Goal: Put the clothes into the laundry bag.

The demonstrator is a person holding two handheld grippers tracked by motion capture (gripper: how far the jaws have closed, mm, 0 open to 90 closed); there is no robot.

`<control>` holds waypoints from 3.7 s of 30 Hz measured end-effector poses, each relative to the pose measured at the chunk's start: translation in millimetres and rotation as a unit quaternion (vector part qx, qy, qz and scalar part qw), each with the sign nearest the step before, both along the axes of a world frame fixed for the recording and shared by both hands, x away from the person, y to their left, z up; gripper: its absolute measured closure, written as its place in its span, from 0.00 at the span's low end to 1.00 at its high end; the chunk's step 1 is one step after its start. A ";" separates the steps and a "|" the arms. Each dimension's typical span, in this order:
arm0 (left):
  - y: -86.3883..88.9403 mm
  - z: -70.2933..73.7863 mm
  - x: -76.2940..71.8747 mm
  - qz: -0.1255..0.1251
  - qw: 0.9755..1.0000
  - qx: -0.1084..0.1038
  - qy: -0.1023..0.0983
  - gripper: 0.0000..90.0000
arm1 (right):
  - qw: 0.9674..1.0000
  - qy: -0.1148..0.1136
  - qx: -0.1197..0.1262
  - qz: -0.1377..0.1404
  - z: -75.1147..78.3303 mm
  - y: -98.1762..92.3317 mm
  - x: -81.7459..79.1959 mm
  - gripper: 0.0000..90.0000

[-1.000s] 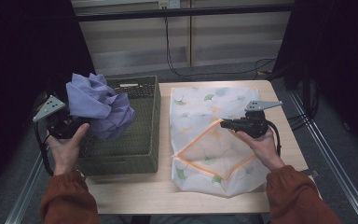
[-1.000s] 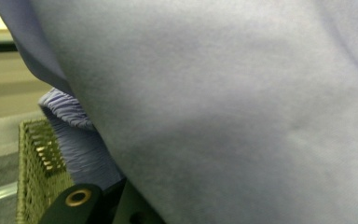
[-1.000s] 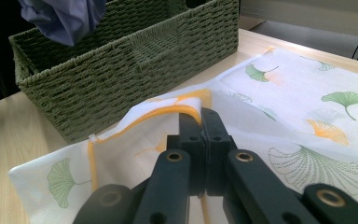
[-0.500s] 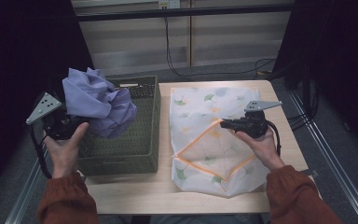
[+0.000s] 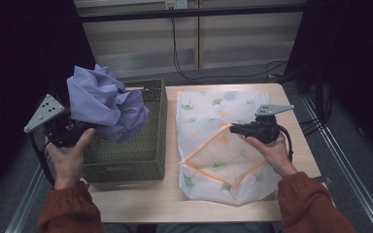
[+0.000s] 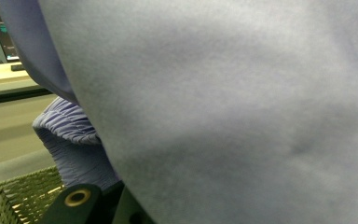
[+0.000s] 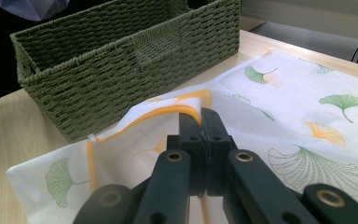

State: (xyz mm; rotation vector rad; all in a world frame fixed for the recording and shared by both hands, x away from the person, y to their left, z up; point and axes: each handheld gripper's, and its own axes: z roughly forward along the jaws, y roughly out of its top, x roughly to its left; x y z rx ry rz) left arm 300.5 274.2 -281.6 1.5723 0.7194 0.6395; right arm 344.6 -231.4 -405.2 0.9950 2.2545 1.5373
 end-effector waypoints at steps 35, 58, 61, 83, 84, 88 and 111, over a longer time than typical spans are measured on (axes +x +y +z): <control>-52.5 22.5 -24.4 -0.082 0.996 0.018 -0.027 0.83 | 1.000 0.003 -0.002 0.003 -0.4 0.4 0.4 1.00; -106.5 14.0 -21.1 -0.144 0.989 0.026 -0.007 0.83 | 1.000 0.003 -0.001 0.004 -0.3 0.4 1.0 1.00; -113.3 12.1 -16.9 -0.152 0.988 0.025 -0.001 0.83 | 1.000 0.004 -0.001 0.005 -0.3 1.0 1.3 1.00; -163.0 -12.3 -16.6 -0.215 0.975 0.045 0.030 0.83 | 1.000 0.004 0.000 0.008 -0.9 2.8 0.5 1.00; -165.8 -14.1 -16.7 -0.217 0.975 0.041 0.032 0.83 | 1.000 0.004 0.000 0.007 -0.7 2.6 0.4 1.00; -175.3 -19.9 -17.3 -0.231 0.971 0.047 0.037 0.83 | 1.000 0.003 0.002 0.007 0.3 1.4 0.2 1.00; -225.5 -47.7 -14.3 -0.289 0.952 0.065 0.076 0.83 | 1.000 0.005 0.003 0.011 -0.6 1.2 1.6 1.00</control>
